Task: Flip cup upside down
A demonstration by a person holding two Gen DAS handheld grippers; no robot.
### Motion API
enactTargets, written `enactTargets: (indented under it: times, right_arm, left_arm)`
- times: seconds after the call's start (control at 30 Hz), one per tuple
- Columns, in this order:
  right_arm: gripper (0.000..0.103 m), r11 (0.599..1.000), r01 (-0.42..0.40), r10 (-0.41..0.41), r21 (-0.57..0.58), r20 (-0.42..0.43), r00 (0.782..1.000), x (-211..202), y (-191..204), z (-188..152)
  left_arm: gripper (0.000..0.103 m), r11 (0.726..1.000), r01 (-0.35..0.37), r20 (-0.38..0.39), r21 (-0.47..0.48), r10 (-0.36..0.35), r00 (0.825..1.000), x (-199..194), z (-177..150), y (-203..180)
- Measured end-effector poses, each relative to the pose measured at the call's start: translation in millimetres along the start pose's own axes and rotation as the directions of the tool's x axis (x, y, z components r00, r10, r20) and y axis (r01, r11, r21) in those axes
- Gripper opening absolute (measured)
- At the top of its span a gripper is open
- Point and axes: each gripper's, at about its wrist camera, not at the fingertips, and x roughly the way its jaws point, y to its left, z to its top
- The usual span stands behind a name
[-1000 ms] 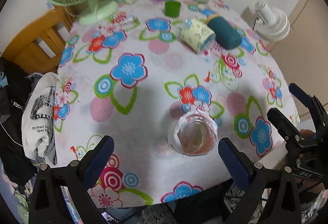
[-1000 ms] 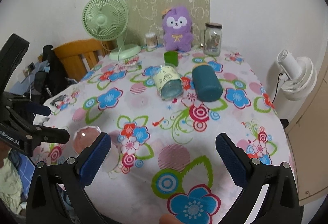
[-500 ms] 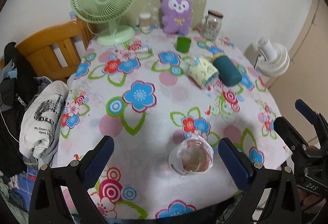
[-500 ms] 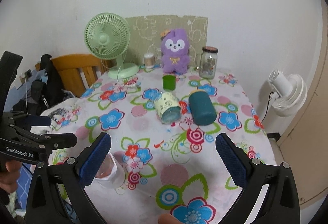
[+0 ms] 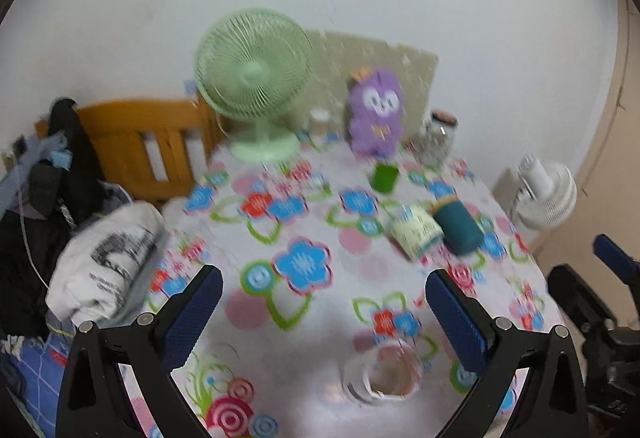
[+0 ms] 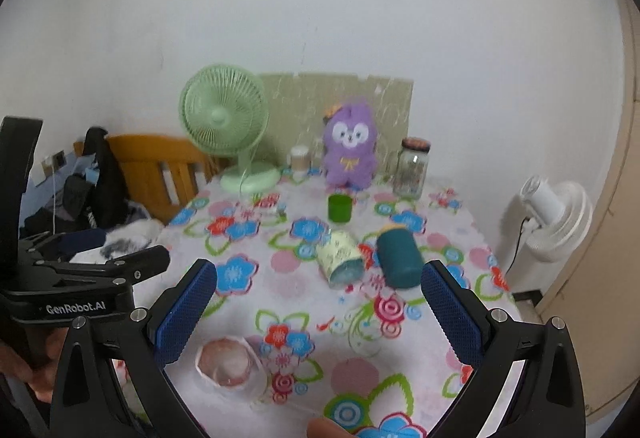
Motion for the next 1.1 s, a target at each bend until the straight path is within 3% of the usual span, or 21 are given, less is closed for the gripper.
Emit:
enactTargets:
  times: [0.33,0.67,1.1]
  right_arm:
    - [0.103,0.999,0.036,-0.036,0.007,0.123,0.992,-30,11,21]
    - [0.103,0.998,0.058,-0.059,0.015,0.137,0.989,-33,19,20]
    - [0.103,0.997,0.070,-0.071,0.014,0.140,0.988,-34,20,19]
  left_arm:
    - [0.103,0.999,-0.048,0.166,0.004,0.047,0.985,-27,8,4]
    - [0.103,0.998,-0.050,0.226,0.048,0.038,0.973,-40,9,-3]
    - [0.103,0.997,-0.038,0.226,0.066,0.022,0.974,-39,7,-8]
